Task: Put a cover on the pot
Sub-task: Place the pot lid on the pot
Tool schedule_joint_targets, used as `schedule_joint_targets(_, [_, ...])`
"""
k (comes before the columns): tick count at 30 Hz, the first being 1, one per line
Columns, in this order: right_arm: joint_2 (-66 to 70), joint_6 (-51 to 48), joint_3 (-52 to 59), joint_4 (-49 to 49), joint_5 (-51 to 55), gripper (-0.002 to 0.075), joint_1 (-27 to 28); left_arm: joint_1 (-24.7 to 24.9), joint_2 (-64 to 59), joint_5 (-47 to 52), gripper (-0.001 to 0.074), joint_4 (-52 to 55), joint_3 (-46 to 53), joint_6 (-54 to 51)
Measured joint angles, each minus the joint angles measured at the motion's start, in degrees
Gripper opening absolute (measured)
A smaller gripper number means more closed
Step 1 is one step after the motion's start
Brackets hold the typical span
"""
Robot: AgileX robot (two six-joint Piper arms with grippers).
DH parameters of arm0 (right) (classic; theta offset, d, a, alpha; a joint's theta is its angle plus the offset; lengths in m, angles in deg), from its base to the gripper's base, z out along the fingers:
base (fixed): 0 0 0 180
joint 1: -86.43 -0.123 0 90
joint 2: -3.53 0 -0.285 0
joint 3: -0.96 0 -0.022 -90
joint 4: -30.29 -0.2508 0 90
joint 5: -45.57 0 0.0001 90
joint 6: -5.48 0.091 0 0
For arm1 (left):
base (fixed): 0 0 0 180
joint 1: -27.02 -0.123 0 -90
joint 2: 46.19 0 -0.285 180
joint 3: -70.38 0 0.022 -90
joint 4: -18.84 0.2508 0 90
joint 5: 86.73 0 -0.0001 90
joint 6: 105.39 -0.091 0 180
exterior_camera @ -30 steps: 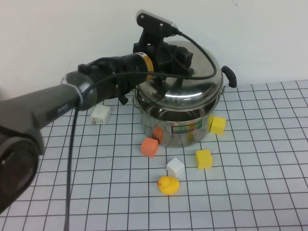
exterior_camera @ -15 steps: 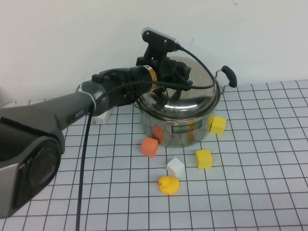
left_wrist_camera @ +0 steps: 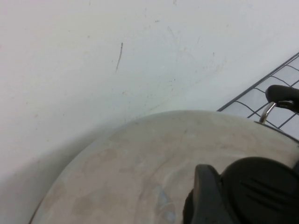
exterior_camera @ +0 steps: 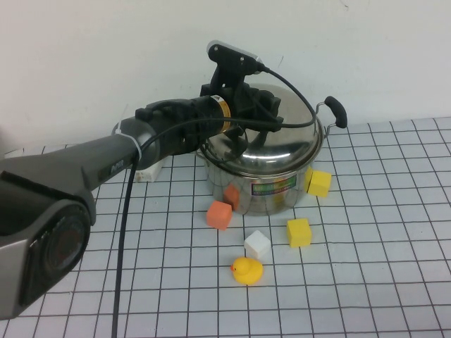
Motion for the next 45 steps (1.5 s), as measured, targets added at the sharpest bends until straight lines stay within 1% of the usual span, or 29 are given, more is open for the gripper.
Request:
schedule_joint_targets(25, [0.0,0.0,0.0,0.0,0.0,0.0009,0.0,0.0,-1.0,-1.56,0.0333,5.82,-0.13,9.75])
schedule_joint_targets(29, [0.0,0.0,0.0,0.0,0.0,0.0009,0.0,-0.32,-1.0,-2.87,0.0333,6.2,-0.17,10.52])
schedule_joint_targets(33, [0.0,0.0,0.0,0.0,0.0,0.0009,0.0,-1.29,-1.13,-7.22,0.0333,7.86,-0.17,11.45])
schedule_joint_targets(36, [0.0,0.0,0.0,0.0,0.0,0.0009,0.0,-1.72,-1.01,-9.83,0.0351,10.99,-0.17,13.28])
schedule_joint_targets(39, [0.0,0.0,0.0,0.0,0.0,0.0009,0.0,-1.72,0.03,-9.34,0.0368,13.71,-0.17,14.71])
schedule_joint_targets(43, [0.0,0.0,0.0,0.0,0.0,0.0009,0.0,-1.72,2.6,-4.6,0.0387,14.42,-0.17,14.93])
schedule_joint_targets(45, [0.0,0.0,0.0,0.0,0.0,0.0009,0.0,-1.72,3.96,-0.98,0.0432,14.42,-0.17,14.93])
